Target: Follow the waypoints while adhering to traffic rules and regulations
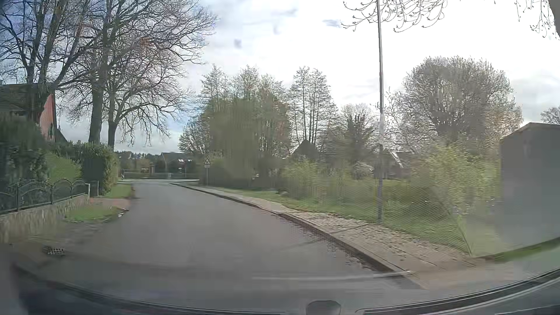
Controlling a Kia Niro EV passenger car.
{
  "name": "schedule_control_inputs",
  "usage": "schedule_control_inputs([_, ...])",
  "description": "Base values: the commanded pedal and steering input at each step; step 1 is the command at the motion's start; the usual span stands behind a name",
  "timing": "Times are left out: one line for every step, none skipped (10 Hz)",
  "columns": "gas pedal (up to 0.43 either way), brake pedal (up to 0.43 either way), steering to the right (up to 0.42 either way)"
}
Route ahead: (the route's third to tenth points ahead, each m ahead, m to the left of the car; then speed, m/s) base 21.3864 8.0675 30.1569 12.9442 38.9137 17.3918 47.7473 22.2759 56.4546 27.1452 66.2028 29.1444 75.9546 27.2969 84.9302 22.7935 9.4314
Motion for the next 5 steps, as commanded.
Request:
schedule_control_inputs([0.157,0.0,-0.127])
schedule_control_inputs([0.157,0.0,-0.124])
schedule_control_inputs([0.157,0.0,-0.123])
schedule_control_inputs([0.15,0.0,-0.123])
schedule_control_inputs([0.15,0.0,-0.122])
